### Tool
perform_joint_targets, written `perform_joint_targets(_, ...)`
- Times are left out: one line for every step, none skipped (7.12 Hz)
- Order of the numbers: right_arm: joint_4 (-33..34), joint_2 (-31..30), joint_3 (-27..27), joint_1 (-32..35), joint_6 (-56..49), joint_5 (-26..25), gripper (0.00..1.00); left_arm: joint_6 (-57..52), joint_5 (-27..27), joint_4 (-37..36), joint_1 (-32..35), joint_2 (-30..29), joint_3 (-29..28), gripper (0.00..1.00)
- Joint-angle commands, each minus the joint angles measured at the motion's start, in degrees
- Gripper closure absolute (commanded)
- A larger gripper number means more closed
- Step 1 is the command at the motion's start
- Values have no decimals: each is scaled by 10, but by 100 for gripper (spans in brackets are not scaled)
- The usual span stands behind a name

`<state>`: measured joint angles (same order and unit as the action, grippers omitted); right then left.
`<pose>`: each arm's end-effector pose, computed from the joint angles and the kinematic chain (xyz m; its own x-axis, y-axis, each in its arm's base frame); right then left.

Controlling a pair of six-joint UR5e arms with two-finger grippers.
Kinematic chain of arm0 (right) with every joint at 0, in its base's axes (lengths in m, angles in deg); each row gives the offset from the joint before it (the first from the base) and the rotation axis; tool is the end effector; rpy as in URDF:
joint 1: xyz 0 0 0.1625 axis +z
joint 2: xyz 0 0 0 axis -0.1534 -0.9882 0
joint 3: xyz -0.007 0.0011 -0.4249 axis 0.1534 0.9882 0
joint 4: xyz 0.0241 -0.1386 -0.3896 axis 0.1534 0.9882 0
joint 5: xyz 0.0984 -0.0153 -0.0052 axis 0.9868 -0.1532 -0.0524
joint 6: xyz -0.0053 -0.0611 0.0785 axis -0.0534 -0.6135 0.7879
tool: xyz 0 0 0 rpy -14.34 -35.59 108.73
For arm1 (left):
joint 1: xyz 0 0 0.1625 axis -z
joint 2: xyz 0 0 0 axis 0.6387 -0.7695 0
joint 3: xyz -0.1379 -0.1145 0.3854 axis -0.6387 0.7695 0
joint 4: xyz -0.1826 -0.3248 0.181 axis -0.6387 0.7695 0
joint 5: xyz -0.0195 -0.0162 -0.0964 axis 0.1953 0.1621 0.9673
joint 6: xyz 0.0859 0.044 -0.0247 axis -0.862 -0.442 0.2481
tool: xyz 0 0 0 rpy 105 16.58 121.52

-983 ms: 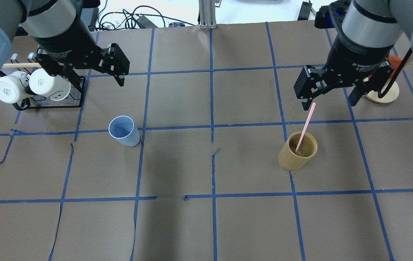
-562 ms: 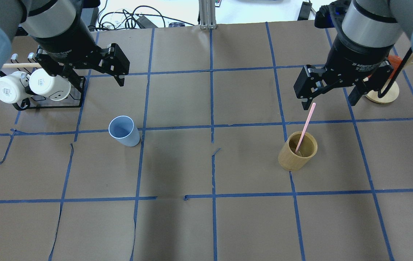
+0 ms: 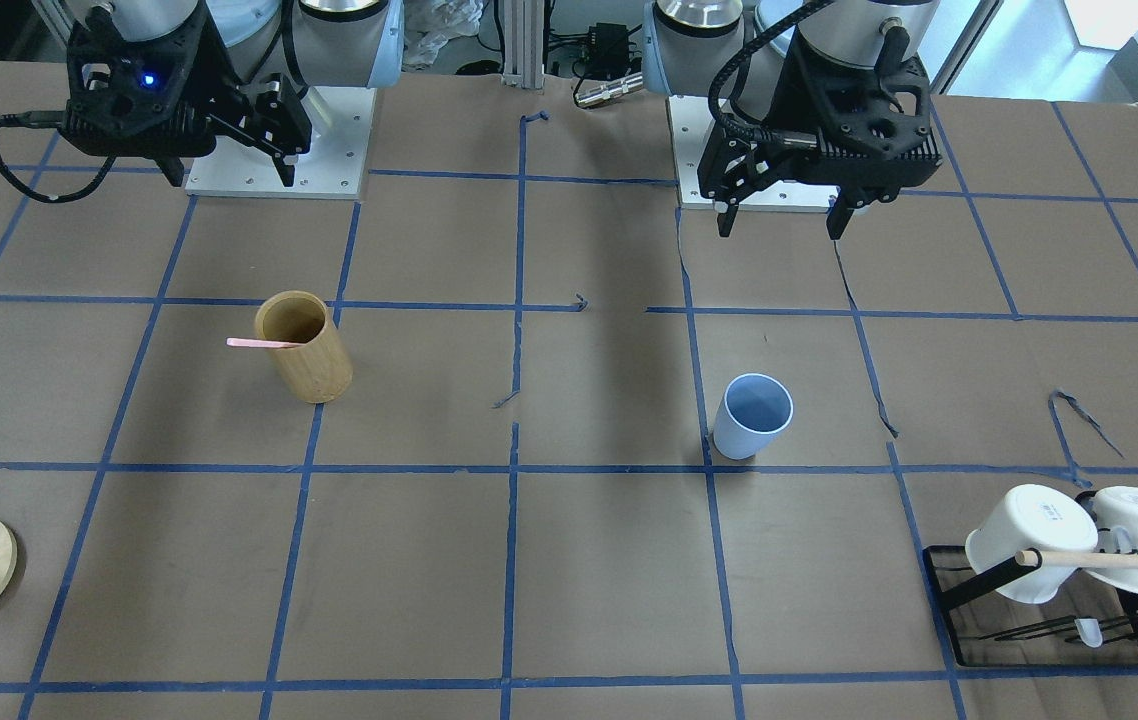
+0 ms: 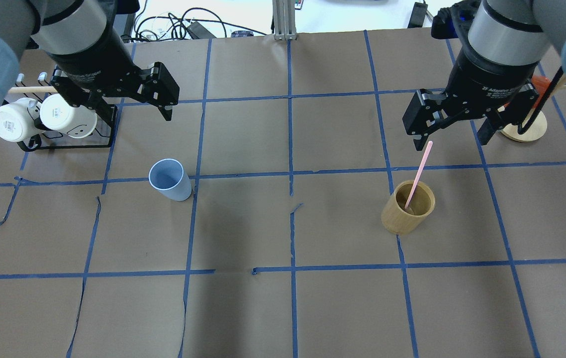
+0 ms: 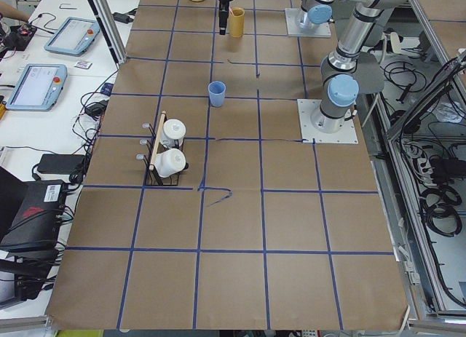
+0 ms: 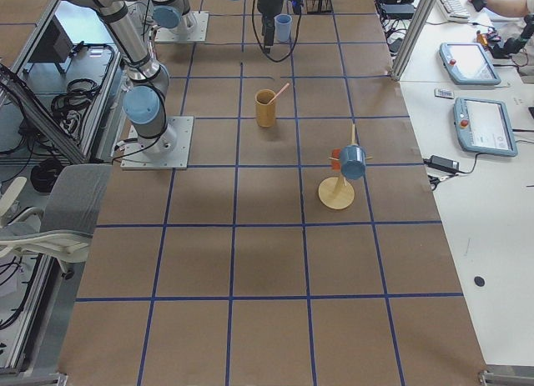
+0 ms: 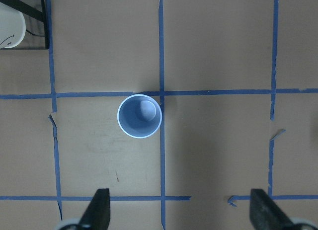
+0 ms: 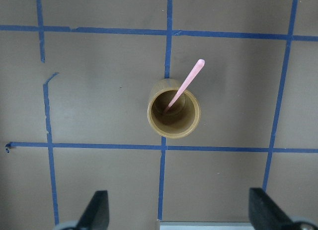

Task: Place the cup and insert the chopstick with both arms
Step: 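Lower the left gripper onto the blue cup while the right descends to the chopstick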

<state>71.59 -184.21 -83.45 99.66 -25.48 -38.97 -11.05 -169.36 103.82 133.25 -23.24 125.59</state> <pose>0.1379 -0.4423 0.5068 -0.9990 -0.0425 0.0163 -0.0410 0.9958 0.0816 -0.1604 -0.4739 0.5176 -0.9997 0.0099 -0.0239 0.0110 0.9988 -0.0474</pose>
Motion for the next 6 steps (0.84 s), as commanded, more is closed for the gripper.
perform_joint_targets(85, 23, 0, -2, -7, 0, 0, -4, 6, -18, -6, -5, 29, 0)
perform_joint_targets(98, 30, -1, -2, -2, -7, 0, -10, 6, -21, -11, -14, 48, 0)
perform_joint_targets(103, 51, -17, -3, 0, -8, 0, -22, 6, -85, -17, -34, 89, 0)
perform_joint_targets(159, 77, -40, -3, 5, -8, 0, -26, 4, -166, -18, -48, 149, 0)
perform_joint_targets(191, 75, -65, -6, 44, -10, 0, -27, 1, -252, -18, -64, 203, 0)
perform_joint_targets(188, 75, -72, -11, 63, -10, 0, -26, 2, -298, -19, -85, 231, 0)
